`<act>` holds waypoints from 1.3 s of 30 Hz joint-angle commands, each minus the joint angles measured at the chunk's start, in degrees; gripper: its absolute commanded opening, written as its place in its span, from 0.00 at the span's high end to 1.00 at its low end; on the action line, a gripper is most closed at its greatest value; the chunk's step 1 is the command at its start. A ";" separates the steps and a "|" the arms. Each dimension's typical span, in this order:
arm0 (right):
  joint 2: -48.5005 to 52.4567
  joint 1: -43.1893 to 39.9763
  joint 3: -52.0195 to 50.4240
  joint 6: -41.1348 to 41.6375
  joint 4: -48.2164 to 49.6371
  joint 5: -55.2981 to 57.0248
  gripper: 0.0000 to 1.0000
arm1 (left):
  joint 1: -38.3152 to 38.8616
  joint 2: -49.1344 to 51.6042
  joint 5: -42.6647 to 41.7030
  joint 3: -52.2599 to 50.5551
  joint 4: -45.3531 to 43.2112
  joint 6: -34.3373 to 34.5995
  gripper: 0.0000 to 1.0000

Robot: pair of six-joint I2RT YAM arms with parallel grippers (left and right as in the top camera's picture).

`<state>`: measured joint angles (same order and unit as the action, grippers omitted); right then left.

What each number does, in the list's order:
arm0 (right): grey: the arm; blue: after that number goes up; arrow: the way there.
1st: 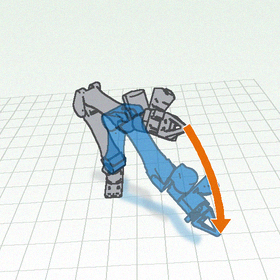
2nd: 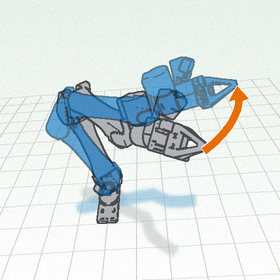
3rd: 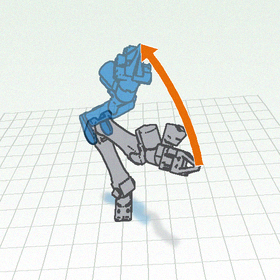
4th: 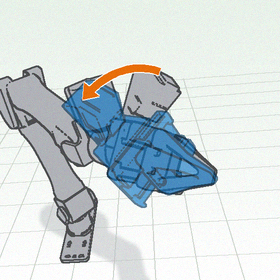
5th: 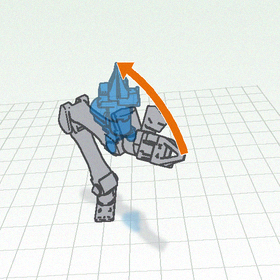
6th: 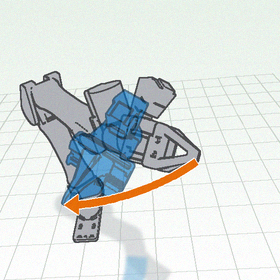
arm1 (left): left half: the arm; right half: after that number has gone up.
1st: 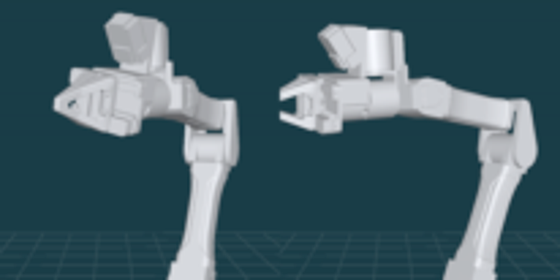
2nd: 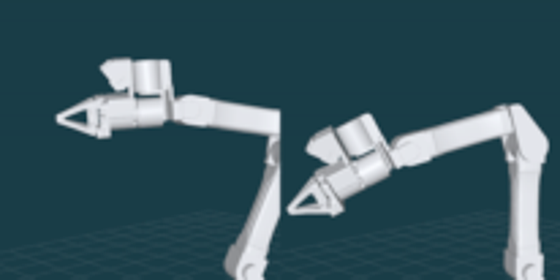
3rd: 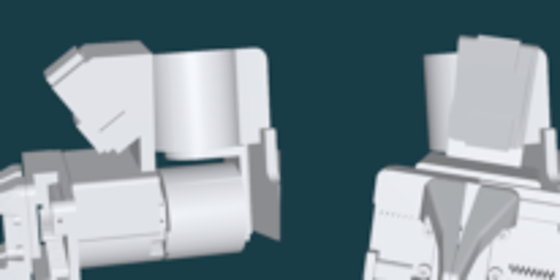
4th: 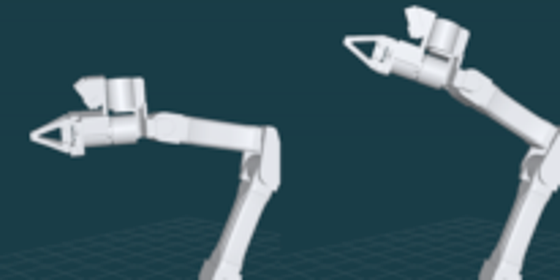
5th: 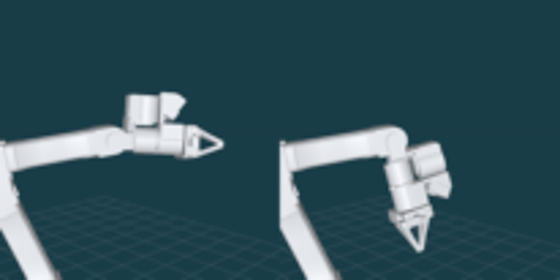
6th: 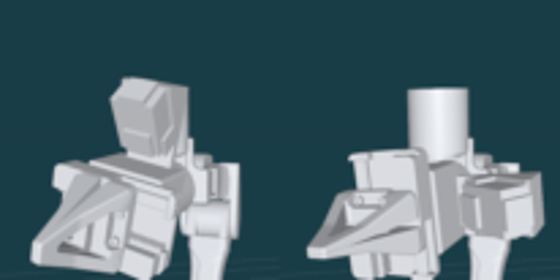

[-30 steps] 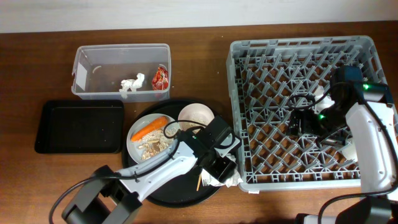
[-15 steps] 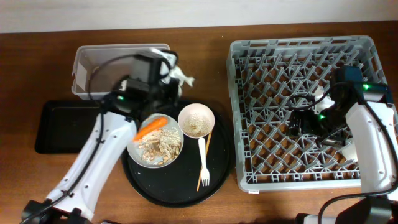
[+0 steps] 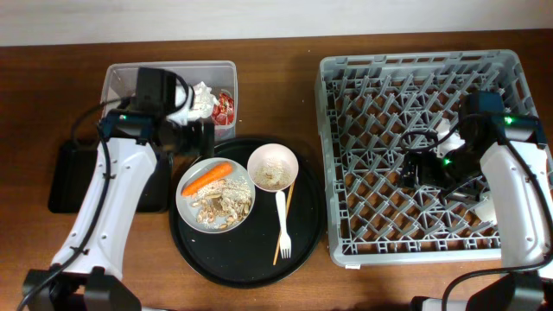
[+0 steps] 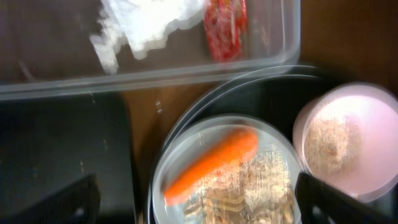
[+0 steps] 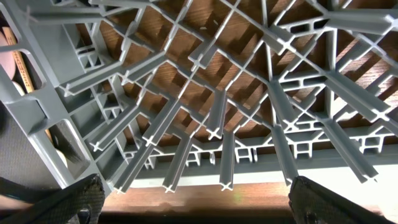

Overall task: Sort waste into correct bins and load items into the dishwasher rack
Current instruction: 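Grasp the carrot with the left gripper and place it on the black baking tray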

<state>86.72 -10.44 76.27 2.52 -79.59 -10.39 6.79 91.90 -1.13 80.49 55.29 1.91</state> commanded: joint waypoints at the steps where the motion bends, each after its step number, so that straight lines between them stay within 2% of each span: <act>1: -0.11 0.35 0.11 -0.63 -0.09 0.52 0.02 | 3.06 0.02 -0.98 -3.52 2.78 -9.60 0.09; 4: -0.11 0.35 0.11 -0.63 -0.15 0.52 0.02 | 3.34 0.09 -0.98 -10.51 -2.89 -9.84 0.10; 5: -0.11 0.35 0.11 -0.63 -0.15 0.50 0.02 | 3.34 0.13 -0.98 -12.70 -5.60 -12.22 0.16; 7: -0.11 0.35 0.11 -0.63 -0.15 0.52 0.02 | 3.34 0.13 -0.96 -18.36 -12.81 -14.95 0.19; 9: -0.11 0.35 0.11 -0.63 -0.15 0.52 0.02 | 3.34 0.13 -0.76 -20.63 -16.87 -15.13 0.30; 14: -0.11 0.35 0.11 -0.63 -0.15 0.52 0.02 | 3.32 1.73 -0.76 -23.41 -21.05 -15.13 0.31; 19: -0.11 0.35 0.11 -0.63 -0.15 0.52 0.02 | 3.32 9.44 -0.79 -23.41 -22.53 -15.13 0.31; 23: -0.11 0.35 0.11 -0.63 -0.15 0.52 0.01 | 3.34 9.77 -0.79 -23.41 -22.69 -15.10 0.50; 24: -0.11 0.35 0.11 -0.63 -0.15 0.52 0.02 | 3.34 9.77 -0.79 -23.41 -22.67 -15.10 0.61; 25: -0.11 0.35 0.11 -0.63 -0.13 0.52 0.02 | 3.34 9.77 -0.79 -23.39 -22.64 -15.10 0.62; 30: -0.11 0.35 0.11 -0.63 -0.13 0.52 0.02 | 3.34 9.77 0.39 -23.06 -22.86 -15.10 0.64; 31: -0.11 0.35 0.11 -0.63 -0.13 0.52 0.02 | 3.34 9.75 0.50 -22.45 -22.95 -15.10 0.52; 33: -0.11 0.35 0.11 -0.63 -0.15 0.52 0.02 | 3.34 9.75 0.46 -22.16 -23.61 -15.08 0.45; 35: -0.11 0.35 0.11 -0.63 -0.15 0.52 0.02 | 3.34 9.75 -1.01 -22.16 -25.14 -15.08 0.44; 37: -0.11 0.35 0.11 -0.63 -0.15 0.52 0.02 | 3.34 9.77 -1.22 -22.16 -27.02 -15.08 0.45; 39: -0.11 0.35 0.11 -0.63 -0.15 0.52 0.02 | 3.34 9.79 -1.25 -22.16 -26.99 -15.08 0.60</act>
<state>86.74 -10.44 76.27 2.57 -79.68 -10.37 10.28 100.84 -1.89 57.63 28.71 -13.04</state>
